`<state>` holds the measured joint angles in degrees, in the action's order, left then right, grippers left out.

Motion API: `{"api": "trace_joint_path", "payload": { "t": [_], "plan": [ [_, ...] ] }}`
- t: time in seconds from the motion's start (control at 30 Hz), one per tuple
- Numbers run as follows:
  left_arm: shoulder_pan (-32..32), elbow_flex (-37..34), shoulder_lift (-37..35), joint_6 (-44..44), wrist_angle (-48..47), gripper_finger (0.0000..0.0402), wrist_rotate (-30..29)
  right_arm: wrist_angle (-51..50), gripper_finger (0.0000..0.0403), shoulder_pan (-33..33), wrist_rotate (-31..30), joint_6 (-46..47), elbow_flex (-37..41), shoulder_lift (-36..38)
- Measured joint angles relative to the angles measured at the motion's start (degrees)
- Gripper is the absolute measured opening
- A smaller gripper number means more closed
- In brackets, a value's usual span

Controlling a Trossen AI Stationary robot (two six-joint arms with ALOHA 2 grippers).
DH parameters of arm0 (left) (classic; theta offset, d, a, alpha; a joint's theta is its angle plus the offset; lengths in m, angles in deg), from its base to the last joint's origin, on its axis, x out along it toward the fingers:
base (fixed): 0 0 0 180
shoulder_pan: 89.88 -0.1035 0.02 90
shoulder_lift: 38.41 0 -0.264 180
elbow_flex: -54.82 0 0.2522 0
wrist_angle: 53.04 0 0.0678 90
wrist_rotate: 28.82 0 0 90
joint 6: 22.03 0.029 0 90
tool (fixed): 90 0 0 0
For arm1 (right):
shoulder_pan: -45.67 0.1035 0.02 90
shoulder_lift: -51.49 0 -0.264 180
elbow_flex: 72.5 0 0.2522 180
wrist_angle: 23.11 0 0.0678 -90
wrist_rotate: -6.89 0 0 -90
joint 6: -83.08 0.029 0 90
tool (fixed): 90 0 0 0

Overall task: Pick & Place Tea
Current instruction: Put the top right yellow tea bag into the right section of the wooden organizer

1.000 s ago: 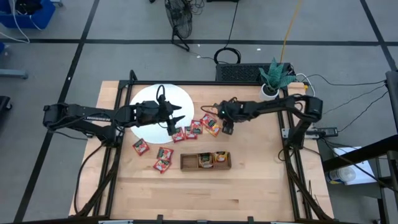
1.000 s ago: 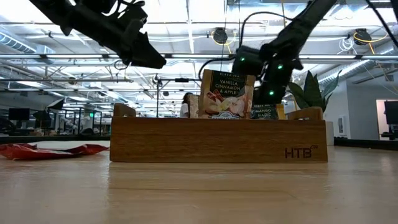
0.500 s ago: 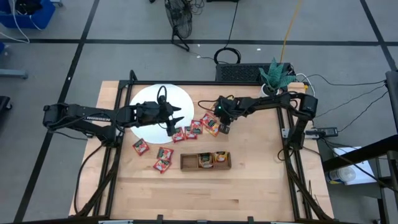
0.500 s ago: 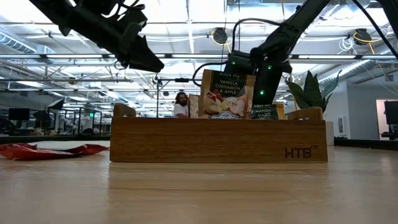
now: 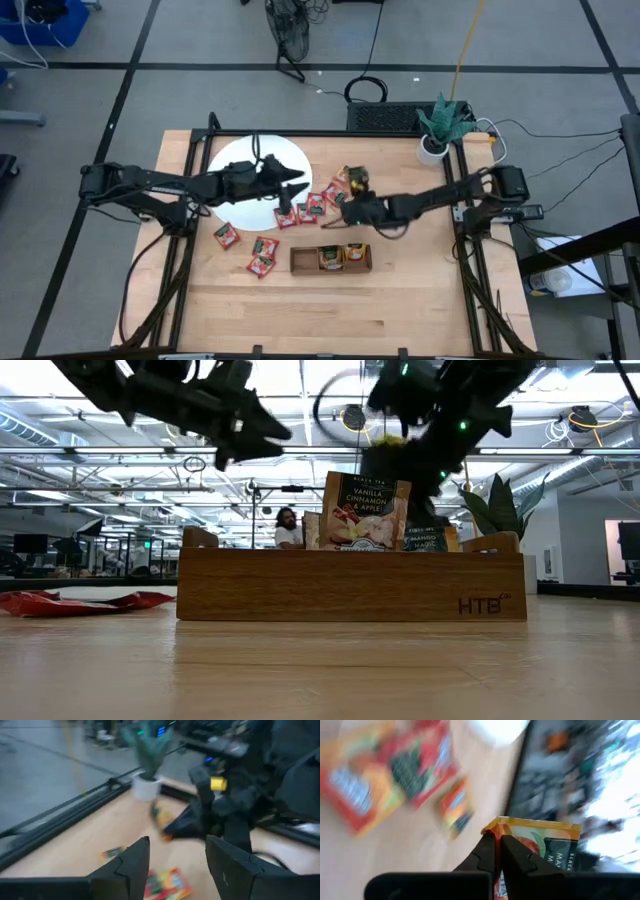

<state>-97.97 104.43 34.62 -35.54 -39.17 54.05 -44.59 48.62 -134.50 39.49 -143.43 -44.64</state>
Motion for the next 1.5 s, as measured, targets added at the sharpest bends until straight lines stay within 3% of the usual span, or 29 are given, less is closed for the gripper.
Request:
{"api": "trace_joint_path", "payload": {
  "t": [0.2,0.37,0.6,0.93,1.5],
  "plan": [
    [0.31,0.23,6.69,-6.54,11.32,0.0187,2.12,26.12,0.0004,6.63,-0.96,-22.76,6.13,-0.38],
    [1.54,0.39,10.8,-7.83,16.52,0.0186,2.27,40.69,0.0004,8.21,-2.9,-32.2,9.29,-0.04],
    [2.19,0.93,13.75,-12.3,20.33,0.0186,2.19,40.87,0.0004,8.21,-2.69,-32.27,9.47,-0.1],
    [3.34,9.49,21.37,-10.31,18.45,0.0186,2.21,42.17,0.0005,8.16,-2.65,-32.09,9.45,-0.12],
    [2.36,10.88,21.51,-7.73,14.88,0.0184,1.11,41.58,0.0006,8.38,-2.52,-27.23,9.45,-0.1]
  ]
}}
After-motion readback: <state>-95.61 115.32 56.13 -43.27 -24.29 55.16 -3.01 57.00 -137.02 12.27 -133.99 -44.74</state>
